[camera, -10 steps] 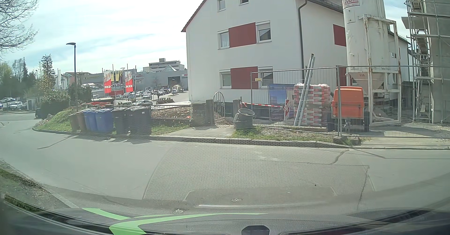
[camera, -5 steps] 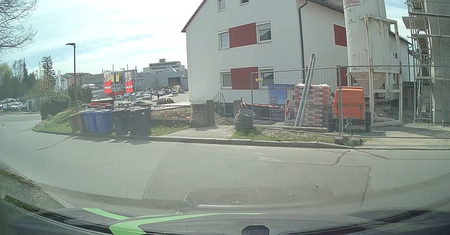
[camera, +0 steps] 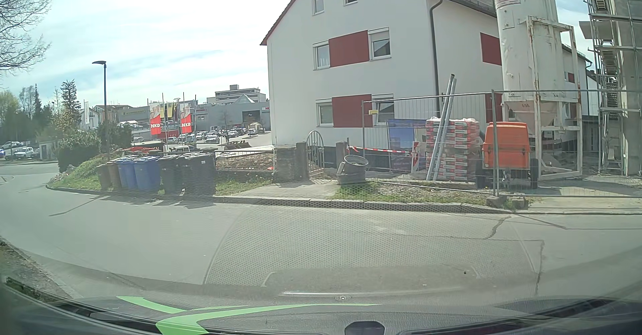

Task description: Follow the waypoints while adhering to traffic rules and regulations

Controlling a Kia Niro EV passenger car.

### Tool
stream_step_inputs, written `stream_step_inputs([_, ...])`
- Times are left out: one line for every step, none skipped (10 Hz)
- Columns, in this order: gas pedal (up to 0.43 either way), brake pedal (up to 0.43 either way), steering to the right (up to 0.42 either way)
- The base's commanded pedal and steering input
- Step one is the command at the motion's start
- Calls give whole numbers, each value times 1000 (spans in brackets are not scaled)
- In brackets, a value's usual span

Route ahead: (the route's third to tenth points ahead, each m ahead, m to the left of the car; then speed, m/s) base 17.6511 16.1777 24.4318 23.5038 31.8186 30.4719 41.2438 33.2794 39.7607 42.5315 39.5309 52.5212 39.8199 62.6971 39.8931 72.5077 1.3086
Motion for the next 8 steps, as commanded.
stream_step_inputs([0, 0, -171])
stream_step_inputs([0, 0, -198])
stream_step_inputs([0, 0, -237])
stream_step_inputs([20, 0, -277])
stream_step_inputs([59, 0, -307])
stream_step_inputs([59, 0, -345])
stream_step_inputs([59, 0, -369])
stream_step_inputs([87, 0, -386])
